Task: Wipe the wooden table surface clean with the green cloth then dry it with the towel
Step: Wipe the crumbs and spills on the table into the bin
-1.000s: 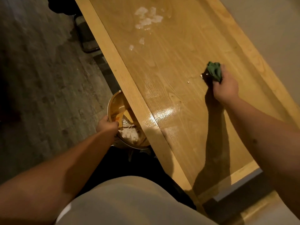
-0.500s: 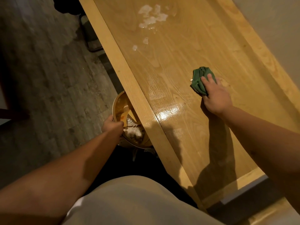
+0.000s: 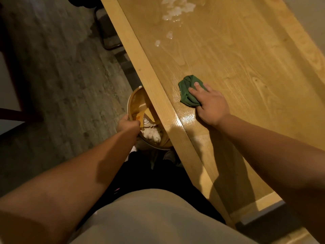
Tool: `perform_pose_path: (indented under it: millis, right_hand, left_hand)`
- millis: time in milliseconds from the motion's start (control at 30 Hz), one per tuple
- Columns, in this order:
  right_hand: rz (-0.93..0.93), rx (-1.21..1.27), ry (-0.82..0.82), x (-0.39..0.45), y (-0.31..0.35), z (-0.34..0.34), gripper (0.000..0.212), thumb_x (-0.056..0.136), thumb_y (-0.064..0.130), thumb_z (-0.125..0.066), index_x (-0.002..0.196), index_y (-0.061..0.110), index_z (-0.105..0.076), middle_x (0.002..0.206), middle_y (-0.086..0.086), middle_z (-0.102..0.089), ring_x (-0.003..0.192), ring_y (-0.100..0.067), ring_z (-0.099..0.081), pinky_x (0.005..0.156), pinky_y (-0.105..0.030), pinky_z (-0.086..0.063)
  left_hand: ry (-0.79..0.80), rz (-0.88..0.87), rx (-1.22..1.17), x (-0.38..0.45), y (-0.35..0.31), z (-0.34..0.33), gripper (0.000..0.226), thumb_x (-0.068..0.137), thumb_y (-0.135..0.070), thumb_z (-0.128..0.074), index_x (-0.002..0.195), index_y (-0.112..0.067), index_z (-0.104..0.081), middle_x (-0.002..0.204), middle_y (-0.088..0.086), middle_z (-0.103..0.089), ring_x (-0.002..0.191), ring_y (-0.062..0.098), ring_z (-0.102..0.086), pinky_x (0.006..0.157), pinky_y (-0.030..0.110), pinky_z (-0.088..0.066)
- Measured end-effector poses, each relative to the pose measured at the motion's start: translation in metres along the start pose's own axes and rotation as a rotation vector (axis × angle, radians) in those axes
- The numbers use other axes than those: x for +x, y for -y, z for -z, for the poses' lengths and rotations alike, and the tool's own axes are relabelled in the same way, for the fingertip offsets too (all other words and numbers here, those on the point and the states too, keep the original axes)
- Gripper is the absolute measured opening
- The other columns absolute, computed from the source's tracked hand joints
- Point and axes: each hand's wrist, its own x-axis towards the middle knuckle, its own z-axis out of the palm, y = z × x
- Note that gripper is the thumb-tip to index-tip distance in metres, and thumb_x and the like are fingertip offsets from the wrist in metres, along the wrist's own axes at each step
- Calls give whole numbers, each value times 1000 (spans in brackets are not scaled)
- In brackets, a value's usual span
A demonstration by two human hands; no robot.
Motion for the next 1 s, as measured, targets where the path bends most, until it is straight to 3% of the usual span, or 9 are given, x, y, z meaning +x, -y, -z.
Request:
perform_pose_path:
  millis: [167, 300, 433, 533, 633, 700, 833, 933, 1000]
  right_hand:
    - [130, -5, 70, 7, 43, -16, 68, 90, 23, -55, 153, 34, -32, 163, 3, -26, 151, -26, -20, 117, -42, -21]
    - [261, -28, 154, 10, 77, -30, 65, 92, 29, -58, 152, 40, -33, 162, 8, -26, 151, -21, -20, 117, -42, -22]
    - [436, 49, 137, 1, 106, -36, 52, 86, 27, -71, 137, 32, -58, 149, 1, -51, 141, -29, -40, 108, -48, -36]
    - [523, 3, 135, -8, 118, -42, 47, 76, 31, -82, 121, 25, -70, 128, -2, -68, 128, -33, -55, 94, -48, -49]
    - [459, 218, 20, -10, 121, -41, 41, 81, 17, -74, 122, 15, -70, 123, -7, -70, 121, -35, -60, 90, -48, -52]
    - [356, 365, -43, -6, 117, -32, 48, 81, 10, -63, 128, 16, -66, 126, -8, -69, 117, -32, -62, 91, -46, -53]
    - [-21, 453, -177, 16, 85, 0, 63, 87, 7, -58, 140, 39, -52, 137, 4, -62, 116, -22, -61, 96, -37, -52]
    - [-256, 446, -344, 39, 36, 33, 64, 85, 7, -57, 141, 38, -52, 131, -4, -66, 115, -27, -62, 95, -28, -45]
    - [-405, 389, -423, 45, -6, 50, 63, 86, 10, -55, 143, 35, -51, 133, -8, -64, 121, -29, -59, 99, -30, -43]
  left_hand:
    - [3, 1, -17, 2, -4, 1, 28, 78, -8, -63, 90, -31, -71, 91, 10, -75, 84, 38, -73, 60, 59, -63]
    - [-12, -17, -30, 2, -3, 1, 33, 81, -9, -64, 104, -30, -73, 93, 10, -75, 85, 38, -73, 68, 60, -63]
    - [-2, -13, -29, 2, -5, 6, 29, 86, -7, -65, 104, -29, -71, 100, 10, -75, 92, 38, -73, 81, 56, -62]
    - [-7, -17, -34, 1, -3, 10, 36, 87, -6, -65, 116, -27, -71, 103, 12, -74, 94, 39, -71, 80, 58, -62]
    - [-3, -25, -26, 2, -2, 14, 32, 88, -6, -64, 111, -27, -71, 104, 13, -73, 94, 40, -71, 77, 60, -62]
    - [-2, -26, -16, 2, -4, 16, 29, 87, -6, -63, 104, -29, -69, 104, 13, -73, 94, 41, -71, 74, 60, -63]
    - [-23, -23, 2, 5, -8, 16, 30, 88, -6, -62, 106, -29, -68, 103, 14, -74, 92, 40, -72, 71, 58, -63]
    - [-40, -29, 4, 8, -11, 15, 31, 86, -7, -64, 109, -27, -70, 101, 13, -74, 93, 39, -71, 72, 57, -63]
    - [-45, -22, 0, 11, -13, 14, 35, 87, -6, -64, 116, -26, -70, 101, 12, -75, 91, 38, -72, 73, 56, -64]
